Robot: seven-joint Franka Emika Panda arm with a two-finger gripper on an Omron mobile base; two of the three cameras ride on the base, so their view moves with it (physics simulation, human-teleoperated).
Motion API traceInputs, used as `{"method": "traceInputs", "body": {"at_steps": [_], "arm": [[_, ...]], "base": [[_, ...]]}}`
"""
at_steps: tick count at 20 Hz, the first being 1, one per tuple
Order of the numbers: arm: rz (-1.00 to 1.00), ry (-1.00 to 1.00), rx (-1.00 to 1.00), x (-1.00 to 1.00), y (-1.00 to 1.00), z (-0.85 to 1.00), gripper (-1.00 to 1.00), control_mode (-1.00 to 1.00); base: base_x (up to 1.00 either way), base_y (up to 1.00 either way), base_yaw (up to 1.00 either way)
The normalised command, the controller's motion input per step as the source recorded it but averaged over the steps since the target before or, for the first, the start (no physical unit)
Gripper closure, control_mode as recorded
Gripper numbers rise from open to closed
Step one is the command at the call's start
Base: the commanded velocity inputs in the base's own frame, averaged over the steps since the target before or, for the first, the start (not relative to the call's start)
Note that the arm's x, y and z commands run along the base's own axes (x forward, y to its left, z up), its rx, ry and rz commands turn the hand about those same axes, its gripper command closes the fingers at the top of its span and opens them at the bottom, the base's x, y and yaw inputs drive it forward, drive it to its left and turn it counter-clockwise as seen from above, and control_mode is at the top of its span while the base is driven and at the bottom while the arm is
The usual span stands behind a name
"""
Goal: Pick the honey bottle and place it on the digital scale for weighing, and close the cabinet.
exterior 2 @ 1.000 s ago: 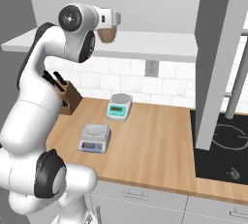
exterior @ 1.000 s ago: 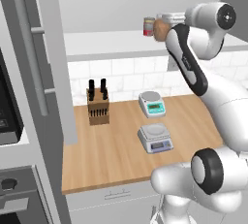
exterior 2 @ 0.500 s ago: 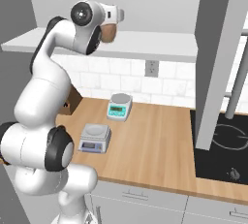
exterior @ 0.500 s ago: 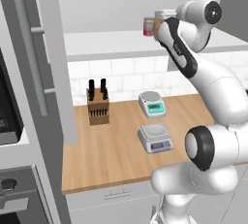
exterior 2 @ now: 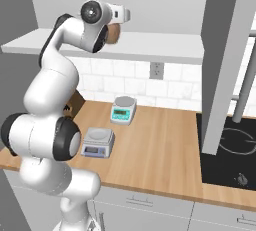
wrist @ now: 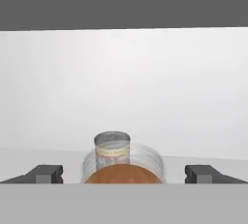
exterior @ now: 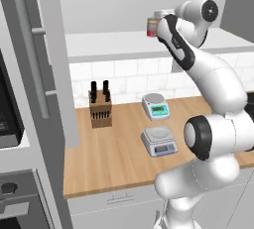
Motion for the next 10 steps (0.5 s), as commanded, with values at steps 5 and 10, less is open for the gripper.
{"method": "traceInputs", "body": {"at_steps": [5, 10], "arm": [[0.01, 0.00, 0.00, 0.29, 0.00, -0.21, -1.00, -1.00], [0.02, 0.00, 0.00, 0.22, 0.00, -0.39, -1.00, -1.00]], "base": [[0.00, 0.00, 0.00], [0.00, 0.00, 0.00]]}}
